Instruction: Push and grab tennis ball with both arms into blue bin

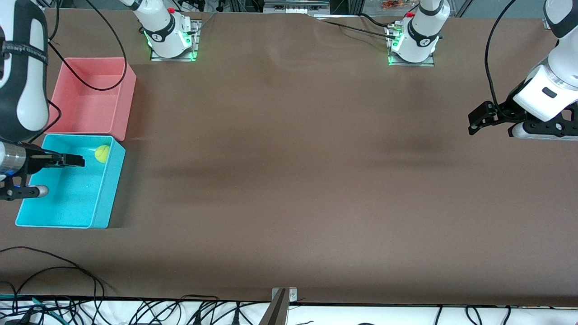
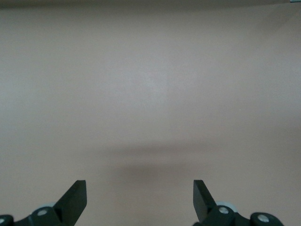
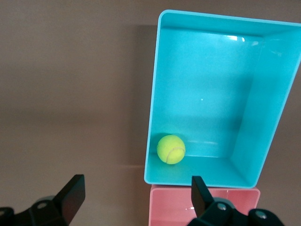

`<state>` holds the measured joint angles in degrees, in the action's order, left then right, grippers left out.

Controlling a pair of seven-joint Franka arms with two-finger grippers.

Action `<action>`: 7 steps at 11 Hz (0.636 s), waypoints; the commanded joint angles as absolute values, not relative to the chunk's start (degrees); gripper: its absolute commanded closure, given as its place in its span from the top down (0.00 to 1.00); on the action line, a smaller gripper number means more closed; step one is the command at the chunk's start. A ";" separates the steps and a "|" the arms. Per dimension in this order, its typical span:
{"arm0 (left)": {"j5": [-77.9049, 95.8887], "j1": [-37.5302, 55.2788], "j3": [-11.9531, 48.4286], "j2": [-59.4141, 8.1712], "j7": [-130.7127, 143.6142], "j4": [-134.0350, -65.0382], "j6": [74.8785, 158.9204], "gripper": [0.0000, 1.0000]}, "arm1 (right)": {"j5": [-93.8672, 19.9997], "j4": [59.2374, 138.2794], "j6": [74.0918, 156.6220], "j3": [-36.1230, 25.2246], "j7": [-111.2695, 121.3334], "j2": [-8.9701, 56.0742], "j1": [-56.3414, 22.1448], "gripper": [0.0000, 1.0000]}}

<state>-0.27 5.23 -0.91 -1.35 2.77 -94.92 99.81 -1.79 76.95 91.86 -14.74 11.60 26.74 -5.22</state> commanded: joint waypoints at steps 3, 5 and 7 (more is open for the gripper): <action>-0.17 5.01 -1.05 -2.55 2.81 -93.08 98.17 1.00 | 0.09 87.50 89.73 -1.99 6.17 12.70 2.32 1.00; -0.09 4.92 -1.05 -2.64 2.90 -92.90 98.17 1.00 | -0.44 91.47 89.12 -0.09 3.70 6.10 2.90 1.00; -0.09 4.83 -1.23 -2.64 2.73 -92.99 98.17 1.00 | -0.88 94.39 89.74 2.36 -0.07 1.68 2.81 1.00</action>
<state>-0.27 5.14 -1.07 -1.69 2.81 -94.89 99.60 -0.97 87.18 88.67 -1.14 4.10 9.61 1.68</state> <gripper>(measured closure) 0.000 0.000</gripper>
